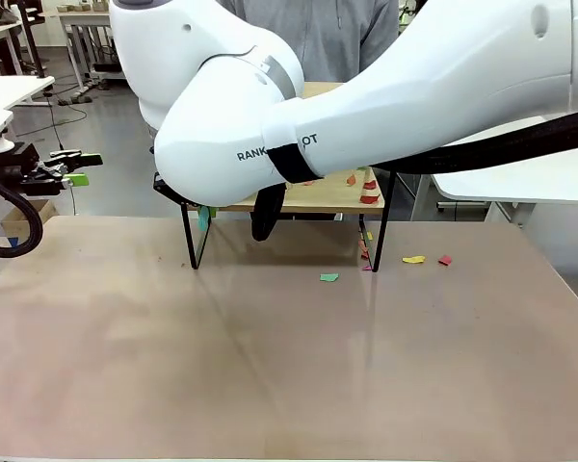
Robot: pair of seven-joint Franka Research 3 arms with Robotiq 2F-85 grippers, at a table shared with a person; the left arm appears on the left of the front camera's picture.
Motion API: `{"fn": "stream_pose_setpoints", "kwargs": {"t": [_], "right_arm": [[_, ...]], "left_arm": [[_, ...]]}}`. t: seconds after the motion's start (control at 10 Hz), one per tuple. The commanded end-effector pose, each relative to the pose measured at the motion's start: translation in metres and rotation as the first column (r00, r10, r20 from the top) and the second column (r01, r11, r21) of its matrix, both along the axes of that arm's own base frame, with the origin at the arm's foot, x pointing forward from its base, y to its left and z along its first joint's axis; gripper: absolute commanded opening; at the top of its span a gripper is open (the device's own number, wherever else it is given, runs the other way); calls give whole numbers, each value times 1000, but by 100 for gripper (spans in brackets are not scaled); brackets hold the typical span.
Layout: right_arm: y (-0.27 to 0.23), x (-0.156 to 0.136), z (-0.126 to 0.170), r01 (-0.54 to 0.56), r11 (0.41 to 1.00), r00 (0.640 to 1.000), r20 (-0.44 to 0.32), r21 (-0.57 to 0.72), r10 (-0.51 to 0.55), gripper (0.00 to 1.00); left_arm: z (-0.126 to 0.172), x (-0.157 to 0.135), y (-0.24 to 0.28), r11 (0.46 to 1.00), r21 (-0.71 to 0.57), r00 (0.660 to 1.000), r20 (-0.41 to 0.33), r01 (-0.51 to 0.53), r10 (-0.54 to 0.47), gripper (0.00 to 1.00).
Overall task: Clean the shelf.
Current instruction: Clean the specific section of the Shelf indicated by the human with the Duster.
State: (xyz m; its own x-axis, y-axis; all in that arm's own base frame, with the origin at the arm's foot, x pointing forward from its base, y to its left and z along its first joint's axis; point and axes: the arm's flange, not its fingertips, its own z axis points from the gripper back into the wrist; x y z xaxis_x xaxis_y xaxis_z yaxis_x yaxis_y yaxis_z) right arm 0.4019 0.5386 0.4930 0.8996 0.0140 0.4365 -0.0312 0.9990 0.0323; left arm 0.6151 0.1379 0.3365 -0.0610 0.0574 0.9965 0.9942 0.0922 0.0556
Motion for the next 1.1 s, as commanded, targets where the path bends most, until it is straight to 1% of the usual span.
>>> {"fn": "stream_pose_setpoints", "kwargs": {"t": [0.0,0.1,0.4,1.0], "right_arm": [[0,0,2,1,1000,1000,12,-1,-1,13],[0,0,0,0,1000,1000,0,0,0,13],[-35,2,-2,23,999,999,-31,29,-22,13],[-101,8,-10,56,997,996,-65,45,-53,13]], "left_arm": [[3,-2,0,1000,-3,1000,13,-3,3,100],[3,-2,0,1000,-3,1000,13,-3,3,100],[3,-2,0,1000,-3,1000,13,-3,3,100],[3,-2,0,1000,-3,1000,13,-3,3,100]]}}
